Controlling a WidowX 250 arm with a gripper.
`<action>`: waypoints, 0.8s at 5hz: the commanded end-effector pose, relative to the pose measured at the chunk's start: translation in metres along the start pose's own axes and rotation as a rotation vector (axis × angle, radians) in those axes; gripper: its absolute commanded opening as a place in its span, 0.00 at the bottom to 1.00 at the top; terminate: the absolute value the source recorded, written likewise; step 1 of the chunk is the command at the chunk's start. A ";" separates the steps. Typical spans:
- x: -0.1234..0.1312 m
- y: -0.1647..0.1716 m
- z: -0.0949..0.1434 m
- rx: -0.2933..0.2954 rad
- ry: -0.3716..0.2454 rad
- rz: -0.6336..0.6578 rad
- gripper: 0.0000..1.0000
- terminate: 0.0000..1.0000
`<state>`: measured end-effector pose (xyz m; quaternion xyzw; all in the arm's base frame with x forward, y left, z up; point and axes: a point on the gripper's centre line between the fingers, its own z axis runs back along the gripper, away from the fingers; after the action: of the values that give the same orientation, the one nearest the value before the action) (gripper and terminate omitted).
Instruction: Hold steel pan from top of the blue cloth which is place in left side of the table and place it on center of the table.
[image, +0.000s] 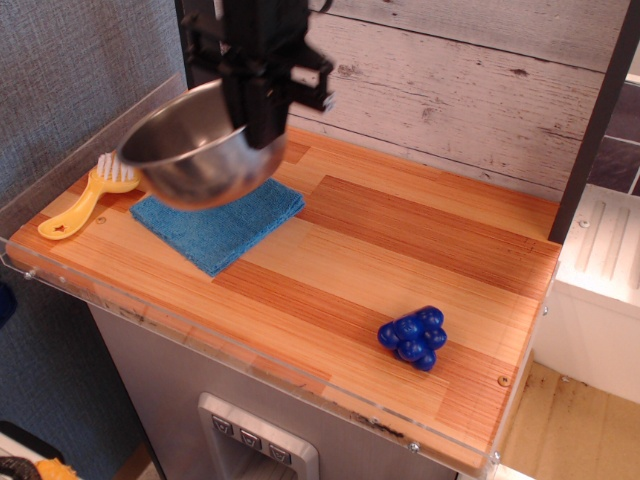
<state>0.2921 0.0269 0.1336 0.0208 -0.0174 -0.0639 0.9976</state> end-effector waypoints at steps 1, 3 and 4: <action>0.055 -0.079 0.002 -0.027 -0.056 -0.228 0.00 0.00; 0.076 -0.115 -0.033 -0.011 -0.018 -0.327 0.00 0.00; 0.068 -0.112 -0.051 -0.009 0.017 -0.319 0.00 0.00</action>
<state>0.3493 -0.0925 0.0690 0.0183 0.0105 -0.2233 0.9745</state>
